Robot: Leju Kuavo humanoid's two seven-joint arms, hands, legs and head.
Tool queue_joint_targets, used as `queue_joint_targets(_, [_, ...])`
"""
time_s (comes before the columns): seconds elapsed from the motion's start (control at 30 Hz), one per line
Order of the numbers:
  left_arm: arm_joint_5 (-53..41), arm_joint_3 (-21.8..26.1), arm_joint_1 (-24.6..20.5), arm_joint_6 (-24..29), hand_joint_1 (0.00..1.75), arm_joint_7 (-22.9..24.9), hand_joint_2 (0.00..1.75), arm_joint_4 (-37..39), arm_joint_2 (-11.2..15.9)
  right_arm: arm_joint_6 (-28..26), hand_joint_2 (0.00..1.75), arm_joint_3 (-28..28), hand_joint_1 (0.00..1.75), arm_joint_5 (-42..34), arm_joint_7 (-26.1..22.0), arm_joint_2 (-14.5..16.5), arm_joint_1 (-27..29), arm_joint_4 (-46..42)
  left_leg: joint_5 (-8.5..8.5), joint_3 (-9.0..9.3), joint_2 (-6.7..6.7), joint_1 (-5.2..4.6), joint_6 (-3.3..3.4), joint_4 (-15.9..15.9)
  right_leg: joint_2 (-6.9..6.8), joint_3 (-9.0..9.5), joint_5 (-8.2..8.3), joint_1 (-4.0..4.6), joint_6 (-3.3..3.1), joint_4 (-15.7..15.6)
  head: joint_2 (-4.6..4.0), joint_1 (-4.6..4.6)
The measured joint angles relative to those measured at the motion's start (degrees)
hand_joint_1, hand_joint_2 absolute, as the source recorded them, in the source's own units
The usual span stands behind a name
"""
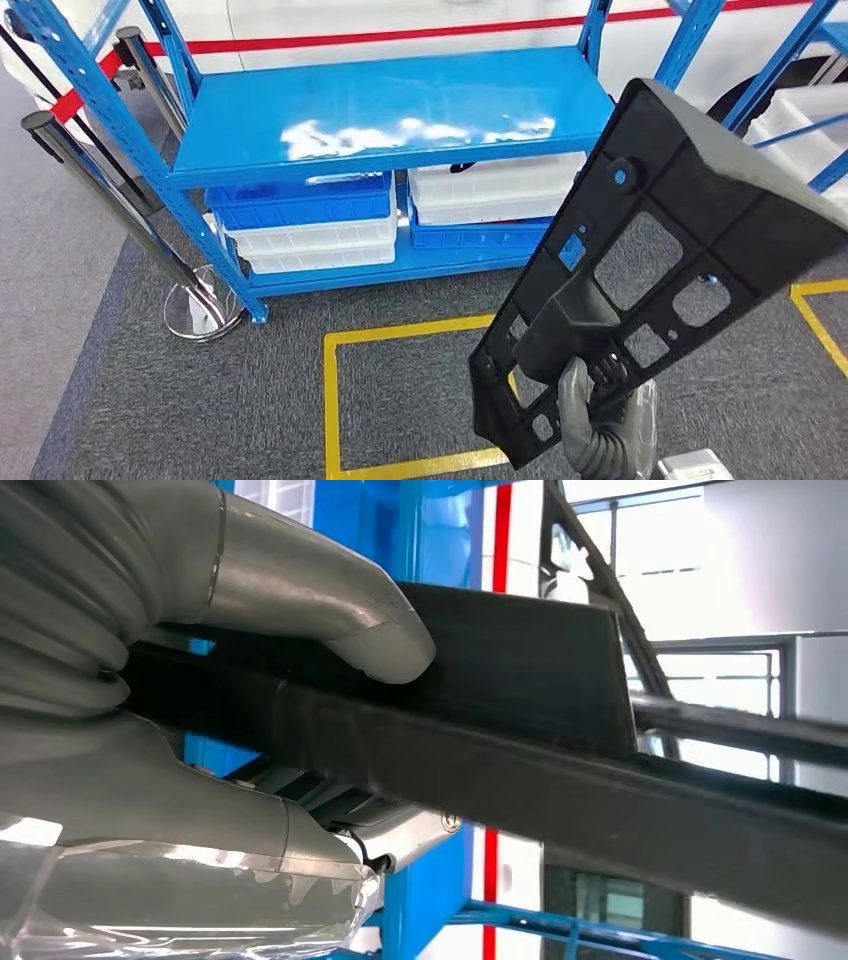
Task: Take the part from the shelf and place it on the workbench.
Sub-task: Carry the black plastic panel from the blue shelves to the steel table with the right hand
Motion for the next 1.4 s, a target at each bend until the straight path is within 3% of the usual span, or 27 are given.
queue_joint_targets(0.07, [0.0,0.0,-0.1,0.0,0.00,0.0,0.00,0.0,0.0,0.0,1.75,-0.1,1.75,0.0,0.0,0.0,0.2,-0.2,1.46,-1.18,0.47,0.33,0.79,-0.4,0.14,-1.11,-4.43,-0.09,0.57,3.4,-0.01,0.33])
queue_joint_targets(0.13, [0.0,0.0,-0.1,-0.1,0.00,-0.1,0.00,-0.1,0.0,0.0,1.75,-0.2,1.75,-0.2,-0.1,0.0,0.3,-0.3,2.66,-2.72,0.95,0.25,1.09,-0.3,0.15,-2.58,-9.92,-0.29,1.07,10.0,0.00,0.63])
queue_joint_targets(0.17, [0.0,0.0,-0.1,-0.2,0.00,-0.2,0.00,-0.1,0.0,0.0,1.75,-0.3,1.75,-0.3,-0.1,0.0,0.3,-0.3,3.26,-3.59,1.26,0.22,1.03,-0.1,0.14,-2.88,-10.93,-0.43,1.32,12.8,0.00,0.65])
queue_joint_targets(0.2, [0.0,0.0,-0.1,-0.3,0.00,-0.3,0.00,-0.1,0.0,0.0,1.75,-0.4,1.75,-0.4,-0.1,0.0,0.4,-0.4,3.82,-4.55,1.62,0.21,0.92,0.1,0.11,-2.52,-10.51,-0.60,1.55,14.4,0.01,0.67])
queue_joint_targets(0.23, [0.0,0.0,-0.1,-0.3,0.00,-0.4,0.00,-0.1,0.0,0.0,1.75,-0.5,1.75,-0.5,-0.1,0.0,0.5,-0.5,4.32,-5.54,2.00,0.24,0.76,0.5,0.03,-1.32,-9.03,-0.76,1.72,14.3,0.01,0.70])
queue_joint_targets(0.3, [0.1,0.0,-0.1,-0.4,0.00,-0.7,0.00,-0.1,0.0,0.0,1.75,-0.7,1.75,-0.6,-0.1,0.0,0.6,-0.9,4.98,-7.36,2.61,0.30,0.30,1.4,-0.84,3.65,-6.47,-1.02,1.86,8.7,0.01,0.72])
queue_joint_targets(0.37, [0.3,0.1,-0.2,-0.4,0.00,-1.0,0.00,-0.2,0.0,-0.1,1.75,-0.8,1.75,-0.7,-0.1,0.0,0.8,-1.4,5.44,-8.33,3.10,0.23,-0.35,2.1,-2.04,8.65,-7.38,-0.71,1.35,1.3,0.00,0.72])
queue_joint_targets(0.4, [0.4,0.1,-0.2,-0.4,0.00,-1.2,0.00,-0.2,0.0,-0.2,1.75,-0.9,1.75,-0.8,-0.1,0.1,0.9,-1.6,5.76,-8.47,3.41,0.22,-0.75,2.3,-2.33,9.80,-8.23,-0.49,0.84,-0.8,0.00,0.76])
queue_joint_targets(0.5, [0.6,0.2,-0.2,-0.5,0.00,-1.2,0.00,-0.2,0.1,-0.3,1.75,-1.1,1.75,-1.1,-0.1,0.1,1.5,-2.3,6.17,-8.64,3.91,0.45,-1.97,2.3,-1.48,9.36,-7.50,-0.32,-1.03,-1.8,0.00,0.92])
queue_joint_targets(0.57, [0.6,0.2,-0.1,-0.4,0.00,-1.1,0.00,-0.2,0.1,-0.4,1.75,-1.2,1.75,-1.3,-0.1,0.2,1.8,-2.7,2.83,-9.72,2.48,0.61,-2.46,5.4,-0.78,8.50,-6.35,-0.40,-2.08,-2.1,0.01,0.79])
queue_joint_targets(0.63, [0.7,0.3,0.1,-0.4,0.00,-1.0,0.00,-0.2,0.2,-0.5,1.75,-1.2,1.75,-1.6,-0.1,0.2,1.9,-2.9,-2.44,-11.75,0.92,0.66,-2.60,12.5,0.16,7.30,-5.42,-0.22,-2.59,-1.9,0.01,0.67])
queue_joint_targets(0.67, [0.7,0.3,0.1,-0.4,0.00,-1.0,0.00,-0.2,0.2,-0.5,1.75,-1.3,1.75,-1.6,-0.1,0.2,2.0,-2.9,-4.05,-12.50,0.64,0.65,-2.58,15.8,0.71,6.67,-5.00,-0.08,-2.67,-1.8,0.01,0.67])
queue_joint_targets(0.7, [0.7,0.3,0.1,-0.4,0.00,-0.9,0.00,-0.2,0.2,-0.5,1.75,-1.4,1.75,-1.7,-0.1,0.2,2.1,-3.0,-4.52,-12.51,0.49,0.63,-2.48,17.6,1.33,6.06,-4.63,0.06,-2.69,-1.5,0.00,0.67])
queue_joint_targets(0.73, [0.8,0.3,0.1,-0.4,0.00,-0.9,0.00,-0.2,0.2,-0.5,1.75,-1.4,1.75,-1.8,0.0,0.2,2.2,-3.0,-3.90,-11.40,0.36,0.59,-2.26,17.0,2.01,5.50,-4.31,0.19,-2.65,-1.3,-0.01,0.67])
queue_joint_targets(0.77, [0.8,0.3,0.1,-0.4,0.00,-0.9,0.00,-0.2,0.3,-0.6,1.75,-1.5,1.75,-1.8,0.0,0.2,2.3,-3.0,-2.53,-9.20,-0.02,0.51,-1.91,14.2,2.70,5.03,-4.05,0.30,-2.58,-1.1,-0.01,0.66])
queue_joint_targets(0.83, [0.9,0.3,0.2,-0.4,0.00,-0.9,0.00,-0.3,0.4,-0.7,1.75,-1.6,1.75,-1.8,-0.1,0.2,2.4,-3.2,-0.28,-3.87,-2.52,0.37,-0.89,6.0,3.93,4.28,-3.58,0.33,-2.32,-0.7,0.00,0.74])
queue_joint_targets(0.87, [0.9,0.3,0.2,-0.4,0.00,-0.9,0.00,-0.4,0.5,-0.7,1.75,-1.7,1.75,-1.8,0.0,0.2,2.4,-3.3,0.32,-2.16,-3.73,0.27,-0.59,3.1,4.45,4.00,-3.33,0.21,-2.05,-0.5,0.00,0.67])
queue_joint_targets(0.9, [0.9,0.3,0.2,-0.4,0.00,-0.9,0.00,-0.4,0.6,-0.8,1.75,-1.7,1.75,-1.8,0.0,0.2,2.5,-3.3,0.44,-1.33,-4.53,0.12,-0.41,1.6,4.94,3.73,-3.07,0.01,-1.70,-0.5,0.00,0.58])
queue_joint_targets(0.97, [0.9,0.3,0.1,-0.4,0.00,-0.9,0.00,-0.5,0.6,-0.9,1.75,-1.8,1.75,-1.8,0.0,0.3,2.5,-3.5,0.94,-1.26,-3.80,0.01,-0.34,0.8,6.11,3.33,-2.45,-0.14,-0.79,-0.6,0.01,0.31])
queue_joint_targets(1.0, [0.9,0.3,0.1,-0.4,0.00,-0.9,0.00,-0.5,0.6,-0.9,1.75,-1.8,1.75,-1.8,0.0,0.3,2.6,-3.6,1.25,-1.21,-3.00,0.12,-0.15,0.3,6.01,3.07,-2.46,-0.06,-0.45,-0.4,0.01,0.25])
queue_joint_targets(1.07, [0.9,0.3,0.1,-0.4,0.00,-0.9,0.00,-0.5,0.5,-1.0,1.75,-1.9,1.75,-1.9,0.0,0.3,2.7,-3.8,2.05,-1.32,-1.28,0.51,0.42,-0.6,4.03,1.54,-4.50,0.12,0.06,2.4,0.00,0.52])
queue_joint_targets(1.13, [1.0,0.3,0.2,-0.4,0.00,-0.9,0.00,-0.6,0.5,-1.0,1.75,-1.9,1.75,-1.9,0.0,0.3,2.7,-3.9,2.40,-1.82,0.51,0.48,0.64,-0.6,1.41,-1.62,-8.57,-0.18,0.52,9.2,0.00,0.83])
queue_joint_targets(1.2, [1.0,0.4,0.4,-0.4,0.00,-0.9,0.00,-0.6,0.5,-1.0,1.75,-2.0,1.75,-1.9,0.0,0.3,2.7,-3.9,2.54,-2.39,2.27,0.46,0.48,-0.4,0.51,-3.66,-10.45,-0.60,1.06,14.3,0.00,0.85])
queue_joint_targets(1.23, [1.0,0.4,0.4,-0.4,0.00,-0.9,0.00,-0.6,0.5,-1.0,1.75,-2.1,1.75,-1.9,0.0,0.3,2.7,-3.9,2.57,-2.64,3.06,0.49,0.39,-0.2,0.25,-3.19,-9.84,-0.81,1.28,13.9,0.00,0.86])
queue_joint_targets(1.3, [1.0,0.4,0.3,-0.4,0.00,-0.9,0.00,-0.6,0.5,-1.0,1.75,-2.2,1.75,-1.9,0.0,0.3,2.7,-3.9,2.46,-3.02,4.48,0.56,0.06,0.4,-1.17,0.88,-6.79,-1.16,1.56,7.6,0.00,0.87])
queue_joint_targets(1.37, [1.1,0.4,0.2,-0.4,0.00,-0.9,0.00,-0.6,0.5,-1.0,1.75,-2.3,1.75,-1.9,0.0,0.3,2.8,-4.0,2.14,-3.17,5.52,0.41,-0.68,1.0,-3.29,4.57,-5.06,-1.03,1.10,1.4,0.00,0.82])
queue_joint_targets(1.4, [1.3,0.4,0.1,-0.4,0.00,-0.9,0.00,-0.6,0.5,-1.1,1.75,-2.3,1.75,-2.0,0.0,0.3,2.8,-4.0,2.02,-3.08,5.94,0.31,-1.13,1.2,-3.84,5.21,-4.94,-0.87,0.68,0.1,0.00,0.79])
